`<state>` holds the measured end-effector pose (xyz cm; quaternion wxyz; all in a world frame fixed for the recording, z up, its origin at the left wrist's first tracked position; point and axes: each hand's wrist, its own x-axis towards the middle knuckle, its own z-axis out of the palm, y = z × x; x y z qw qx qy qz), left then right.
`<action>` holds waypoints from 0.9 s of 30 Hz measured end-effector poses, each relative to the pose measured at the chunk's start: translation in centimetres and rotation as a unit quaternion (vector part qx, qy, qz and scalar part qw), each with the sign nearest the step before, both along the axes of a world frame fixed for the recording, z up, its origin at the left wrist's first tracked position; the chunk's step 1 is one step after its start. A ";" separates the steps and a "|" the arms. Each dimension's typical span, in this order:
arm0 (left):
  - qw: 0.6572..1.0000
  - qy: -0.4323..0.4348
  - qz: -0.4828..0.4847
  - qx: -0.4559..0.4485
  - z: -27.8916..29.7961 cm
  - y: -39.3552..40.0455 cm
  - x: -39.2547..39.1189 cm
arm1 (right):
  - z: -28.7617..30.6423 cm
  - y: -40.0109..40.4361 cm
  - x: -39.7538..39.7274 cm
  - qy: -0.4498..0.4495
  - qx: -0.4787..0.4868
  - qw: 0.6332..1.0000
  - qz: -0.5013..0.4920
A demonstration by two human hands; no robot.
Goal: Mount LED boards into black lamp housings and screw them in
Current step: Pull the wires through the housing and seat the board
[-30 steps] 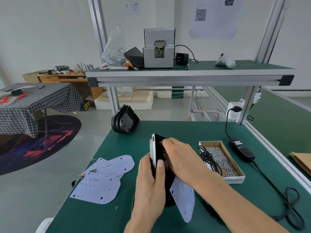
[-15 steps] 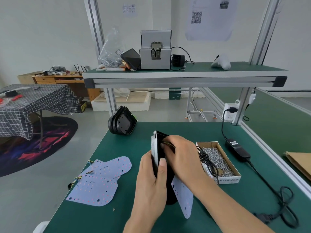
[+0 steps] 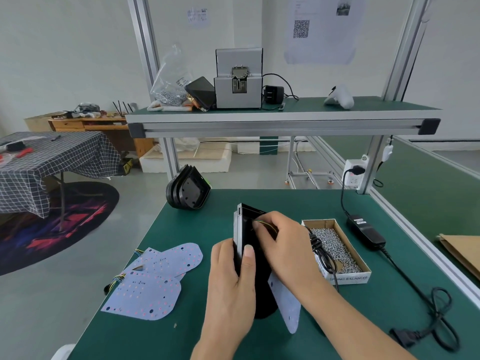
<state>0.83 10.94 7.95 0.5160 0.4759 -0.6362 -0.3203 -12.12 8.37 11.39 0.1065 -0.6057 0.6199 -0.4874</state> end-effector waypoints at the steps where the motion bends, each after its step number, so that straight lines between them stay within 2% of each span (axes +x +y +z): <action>1: 1.000 0.000 -0.002 0.003 -0.1 0.0 -0.1 | -0.1 0.1 -0.1 -0.009 -0.002 1.000 -0.002; 7: 1.000 -0.004 -0.018 -0.007 -0.1 0.0 0.1 | 0.4 0.4 0.2 0.023 -0.015 0.999 0.042; 13: 1.000 0.006 -0.023 -0.007 -0.1 -0.3 0.5 | 0.9 0.2 0.2 0.038 0.059 0.995 0.077; 18: 0.999 0.006 -0.038 -0.013 -0.4 -0.1 0.3 | 0.4 -0.4 0.0 0.088 0.108 0.987 0.081; 20: 0.999 0.030 -0.029 0.005 -0.4 -0.2 0.2 | 0.1 -0.3 0.3 0.092 0.090 0.988 0.087; 23: 0.996 0.079 -0.019 0.042 -0.6 -0.4 0.2 | -0.2 0.3 0.6 0.048 0.026 0.994 0.099; 27: 0.990 0.131 -0.018 0.050 -0.5 -0.8 1.0 | -1.0 0.8 -1.2 0.040 -0.044 0.994 0.094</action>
